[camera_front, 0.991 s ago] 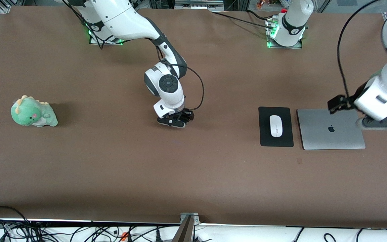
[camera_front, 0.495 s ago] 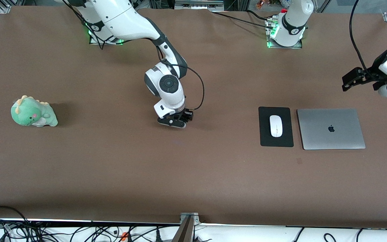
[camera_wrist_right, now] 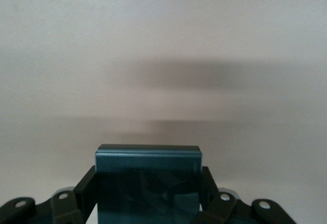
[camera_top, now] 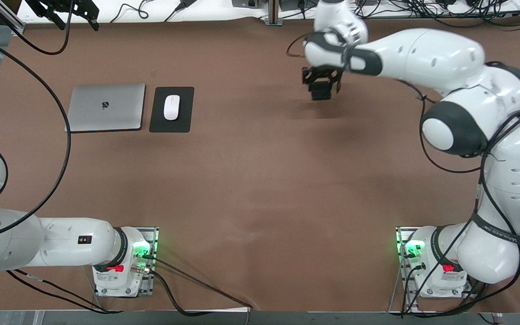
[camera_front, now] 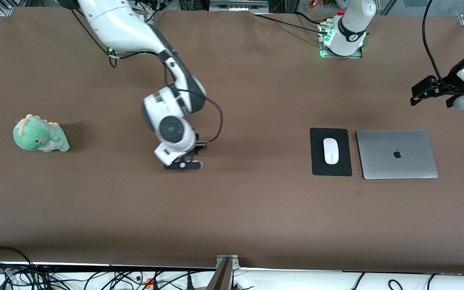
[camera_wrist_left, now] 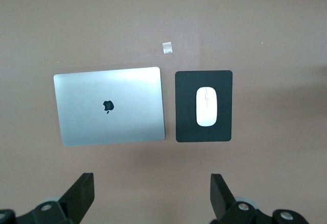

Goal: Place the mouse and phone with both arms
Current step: 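Carry the black phone with the right gripper toward the green plush toy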

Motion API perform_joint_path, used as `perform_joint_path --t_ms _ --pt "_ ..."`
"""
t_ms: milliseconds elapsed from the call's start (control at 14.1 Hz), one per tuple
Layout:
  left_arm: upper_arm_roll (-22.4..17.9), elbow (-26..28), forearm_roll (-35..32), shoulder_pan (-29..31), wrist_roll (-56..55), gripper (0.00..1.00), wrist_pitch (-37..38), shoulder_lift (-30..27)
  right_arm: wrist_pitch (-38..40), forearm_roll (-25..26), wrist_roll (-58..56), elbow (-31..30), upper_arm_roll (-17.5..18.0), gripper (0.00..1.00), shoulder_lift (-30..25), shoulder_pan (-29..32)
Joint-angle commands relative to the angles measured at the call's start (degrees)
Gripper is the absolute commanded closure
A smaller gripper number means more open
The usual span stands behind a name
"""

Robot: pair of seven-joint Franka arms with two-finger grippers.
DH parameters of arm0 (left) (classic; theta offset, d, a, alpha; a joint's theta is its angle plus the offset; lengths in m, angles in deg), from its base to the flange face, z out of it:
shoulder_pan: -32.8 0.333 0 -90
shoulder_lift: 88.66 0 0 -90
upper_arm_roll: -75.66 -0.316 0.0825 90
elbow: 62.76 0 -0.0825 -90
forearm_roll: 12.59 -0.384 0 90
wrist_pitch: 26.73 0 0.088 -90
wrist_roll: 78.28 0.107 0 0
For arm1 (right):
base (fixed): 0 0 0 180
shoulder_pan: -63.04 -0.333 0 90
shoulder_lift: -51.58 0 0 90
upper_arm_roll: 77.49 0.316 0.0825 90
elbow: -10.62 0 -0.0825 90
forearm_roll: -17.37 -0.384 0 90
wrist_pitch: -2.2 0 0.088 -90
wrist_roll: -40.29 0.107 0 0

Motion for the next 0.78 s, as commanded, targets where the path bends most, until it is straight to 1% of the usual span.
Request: perform_joint_path --t_ms 0,71,212,354,425,566,708 --pt "0.11 -0.88 0.16 0.24 1.63 0.0 0.36 0.21 3.82 -1.48 -11.69 0.21 0.46 0.73 -1.89 5.71" --pt "0.19 -1.06 0.16 0.24 1.63 0.0 0.45 0.21 5.22 -1.48 -13.64 -0.48 0.03 0.74 -2.76 7.55" --pt "0.28 -1.06 0.16 0.24 1.63 0.0 1.67 0.12 5.59 -0.87 -16.03 -1.54 -1.2 0.74 -3.03 10.63" --pt "0.37 -1.15 0.16 0.24 1.63 0.0 2.03 0.03 3.23 -1.13 -21.1 -4.61 -2.09 0.74 -3.82 14.75" --pt "0.37 -1.15 0.16 0.24 1.63 0.0 2.03 0.03 1.56 -1.31 -23.22 -7.23 -2.09 0.74 -4.61 16.78" --pt "0.37 -1.15 0.16 0.24 1.63 0.0 2.03 0.03 -5.1 -1.31 -25.95 -14.34 -2.26 0.75 -7.06 19.34" --pt "0.11 -1.06 0.16 0.24 1.63 0.0 2.12 0.03 -14.41 -1.57 -28.59 -22.08 -4.62 0.76 -9.18 19.61"
